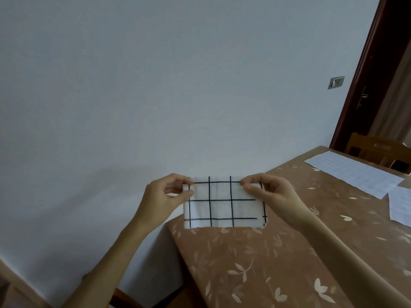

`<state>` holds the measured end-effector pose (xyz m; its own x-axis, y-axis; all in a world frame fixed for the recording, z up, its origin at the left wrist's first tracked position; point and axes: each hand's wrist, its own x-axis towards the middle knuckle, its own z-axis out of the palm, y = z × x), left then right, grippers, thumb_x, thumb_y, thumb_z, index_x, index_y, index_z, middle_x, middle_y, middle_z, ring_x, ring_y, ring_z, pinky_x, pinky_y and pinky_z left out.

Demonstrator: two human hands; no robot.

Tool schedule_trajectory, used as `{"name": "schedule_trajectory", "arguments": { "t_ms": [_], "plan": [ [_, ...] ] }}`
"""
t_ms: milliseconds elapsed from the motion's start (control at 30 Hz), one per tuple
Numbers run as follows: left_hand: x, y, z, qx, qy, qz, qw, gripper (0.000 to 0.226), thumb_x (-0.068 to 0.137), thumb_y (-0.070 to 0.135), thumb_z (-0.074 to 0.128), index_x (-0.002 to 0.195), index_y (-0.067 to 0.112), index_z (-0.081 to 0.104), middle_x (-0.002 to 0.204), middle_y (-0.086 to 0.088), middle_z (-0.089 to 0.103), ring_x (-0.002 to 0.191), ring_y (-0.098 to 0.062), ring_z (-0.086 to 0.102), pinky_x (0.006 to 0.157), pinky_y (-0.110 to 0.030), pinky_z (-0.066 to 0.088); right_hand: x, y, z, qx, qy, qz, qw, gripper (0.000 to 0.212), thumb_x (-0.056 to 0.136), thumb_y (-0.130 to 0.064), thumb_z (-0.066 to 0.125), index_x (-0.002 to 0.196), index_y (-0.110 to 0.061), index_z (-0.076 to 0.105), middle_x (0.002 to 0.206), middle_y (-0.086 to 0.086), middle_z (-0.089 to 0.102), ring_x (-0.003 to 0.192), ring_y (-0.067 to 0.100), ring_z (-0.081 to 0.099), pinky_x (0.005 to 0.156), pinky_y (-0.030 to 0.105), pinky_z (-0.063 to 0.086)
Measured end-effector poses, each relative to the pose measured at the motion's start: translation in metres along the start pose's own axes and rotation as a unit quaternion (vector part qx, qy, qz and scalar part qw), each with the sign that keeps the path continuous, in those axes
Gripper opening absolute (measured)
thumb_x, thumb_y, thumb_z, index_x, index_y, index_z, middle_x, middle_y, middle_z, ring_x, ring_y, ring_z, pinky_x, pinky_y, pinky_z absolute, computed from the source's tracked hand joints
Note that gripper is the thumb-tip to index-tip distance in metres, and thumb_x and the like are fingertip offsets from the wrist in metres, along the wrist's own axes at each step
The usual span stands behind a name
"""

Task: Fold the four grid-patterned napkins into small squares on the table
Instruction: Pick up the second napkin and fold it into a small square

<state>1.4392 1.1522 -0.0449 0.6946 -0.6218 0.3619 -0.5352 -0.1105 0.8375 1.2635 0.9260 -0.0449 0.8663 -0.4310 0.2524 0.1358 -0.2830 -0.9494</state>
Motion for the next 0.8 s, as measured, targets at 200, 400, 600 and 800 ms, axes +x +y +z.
{"name": "schedule_trajectory", "arguments": {
  "t_ms": [200, 400, 600, 800],
  "plan": [
    [0.006, 0.015, 0.016, 0.164, -0.056, 0.068, 0.983, 0.072, 0.080, 0.051, 0.078, 0.143, 0.033, 0.048, 0.142, 0.020, 0.046, 0.130, 0.005, 0.042, 0.112, -0.019, 0.033, 0.004, -0.012, 0.015, -0.178, -0.057, -0.092, 0.978, 0.022, 0.093, -0.013, 0.068, 0.107, -0.029, 0.073, 0.106, -0.019, 0.073, 0.100, 0.001, 0.068, 0.086, 0.019, 0.052],
    [0.010, 0.022, 0.033, 0.102, -0.143, 0.033, 0.984, 0.013, 0.083, 0.036, 0.081, 0.092, 0.030, 0.074, 0.091, 0.016, 0.076, 0.094, 0.000, 0.069, 0.093, -0.031, 0.054, 0.007, -0.027, 0.026, -0.279, -0.091, -0.114, 0.949, 0.051, 0.096, -0.017, 0.065, 0.135, -0.043, 0.048, 0.075, -0.023, 0.062, 0.073, 0.002, 0.060, 0.065, 0.013, 0.045],
    [0.011, 0.015, 0.027, 0.010, -0.102, -0.022, 0.995, 0.021, 0.073, 0.029, 0.089, 0.078, 0.018, 0.071, 0.081, -0.003, 0.078, 0.078, -0.022, 0.075, 0.083, -0.045, 0.061, 0.008, -0.023, 0.012, -0.221, 0.024, -0.120, 0.968, 0.048, 0.087, -0.019, 0.076, 0.128, -0.035, 0.059, 0.091, -0.011, 0.074, 0.090, 0.004, 0.068, 0.082, 0.017, 0.050],
    [0.011, 0.018, 0.023, -0.145, -0.024, -0.062, 0.987, 0.045, 0.069, 0.030, 0.082, 0.089, -0.006, 0.065, 0.093, -0.022, 0.075, 0.087, -0.041, 0.072, 0.086, -0.051, 0.059, -0.001, -0.013, 0.010, -0.104, 0.045, 0.021, 0.993, 0.075, 0.079, -0.059, 0.071, 0.144, -0.034, 0.042, 0.122, -0.013, 0.062, 0.112, 0.002, 0.062, 0.092, 0.023, 0.050]
  ]
}}
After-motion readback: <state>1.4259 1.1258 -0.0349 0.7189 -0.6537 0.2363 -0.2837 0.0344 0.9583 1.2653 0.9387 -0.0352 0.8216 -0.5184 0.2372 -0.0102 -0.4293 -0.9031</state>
